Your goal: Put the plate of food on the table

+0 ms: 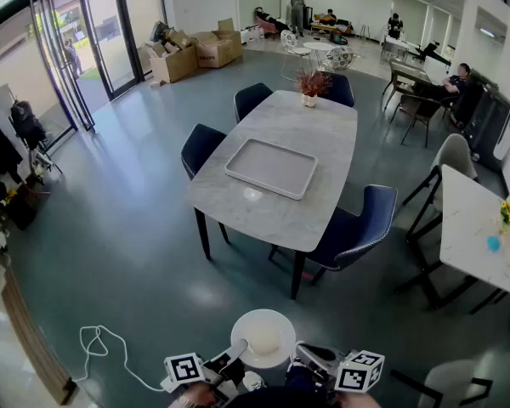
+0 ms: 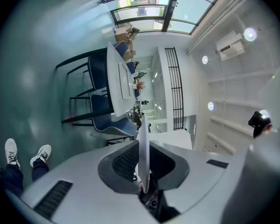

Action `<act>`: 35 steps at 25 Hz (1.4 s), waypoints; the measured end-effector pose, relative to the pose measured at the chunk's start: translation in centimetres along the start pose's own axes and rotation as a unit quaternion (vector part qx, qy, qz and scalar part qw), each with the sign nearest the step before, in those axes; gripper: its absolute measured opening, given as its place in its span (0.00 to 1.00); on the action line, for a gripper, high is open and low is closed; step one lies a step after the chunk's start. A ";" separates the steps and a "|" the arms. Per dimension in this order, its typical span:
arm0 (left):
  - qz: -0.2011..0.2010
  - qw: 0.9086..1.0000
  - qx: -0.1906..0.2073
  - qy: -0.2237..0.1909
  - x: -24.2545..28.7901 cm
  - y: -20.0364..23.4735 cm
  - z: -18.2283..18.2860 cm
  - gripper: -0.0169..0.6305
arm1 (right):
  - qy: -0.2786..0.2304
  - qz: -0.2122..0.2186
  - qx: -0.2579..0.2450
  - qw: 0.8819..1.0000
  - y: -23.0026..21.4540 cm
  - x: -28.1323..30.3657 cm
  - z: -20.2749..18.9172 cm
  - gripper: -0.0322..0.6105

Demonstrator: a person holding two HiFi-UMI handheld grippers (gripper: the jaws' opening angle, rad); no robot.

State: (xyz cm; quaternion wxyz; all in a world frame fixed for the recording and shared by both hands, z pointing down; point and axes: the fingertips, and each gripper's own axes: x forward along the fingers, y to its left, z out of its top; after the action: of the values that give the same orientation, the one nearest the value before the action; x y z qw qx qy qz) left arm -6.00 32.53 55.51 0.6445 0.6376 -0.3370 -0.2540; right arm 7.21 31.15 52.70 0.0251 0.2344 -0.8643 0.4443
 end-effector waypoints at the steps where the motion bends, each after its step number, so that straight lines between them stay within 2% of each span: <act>1: -0.001 1.000 -0.001 0.000 0.1 -0.1 -0.2 0.09 | -0.001 0.004 0.010 1.000 -0.2 -0.1 -0.4 0.07; 4: -0.001 1.000 -0.004 0.001 0.5 0.0 -0.6 0.09 | -0.004 0.017 0.035 0.999 -0.4 -0.5 -1.1 0.07; 8: 0.000 1.000 0.005 0.004 0.6 -0.1 -0.7 0.09 | -0.007 0.018 0.038 0.999 -0.6 -0.8 -1.1 0.07; 13: 0.001 1.000 -0.002 0.000 0.6 -0.2 -0.9 0.09 | -0.013 0.021 0.035 0.999 -0.5 -1.1 -0.7 0.07; 23: 0.000 1.000 0.000 -0.016 2.8 -0.5 -0.5 0.09 | -0.008 0.041 0.022 0.999 -1.5 -1.2 2.4 0.07; 28: 0.003 0.999 0.004 -0.036 4.6 -1.3 -0.2 0.09 | -0.003 0.062 0.037 0.997 -3.0 -1.6 4.5 0.07; 35: 0.003 0.998 0.003 -0.065 8.9 -2.0 1.0 0.09 | 0.018 0.079 0.026 0.996 -6.1 -1.7 8.1 0.07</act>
State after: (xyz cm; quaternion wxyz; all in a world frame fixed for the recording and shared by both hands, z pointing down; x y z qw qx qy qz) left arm -0.90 25.03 54.51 0.6199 0.6208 -0.3812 -0.2917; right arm 12.63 22.41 52.00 -0.0002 0.1576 -0.8678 0.4712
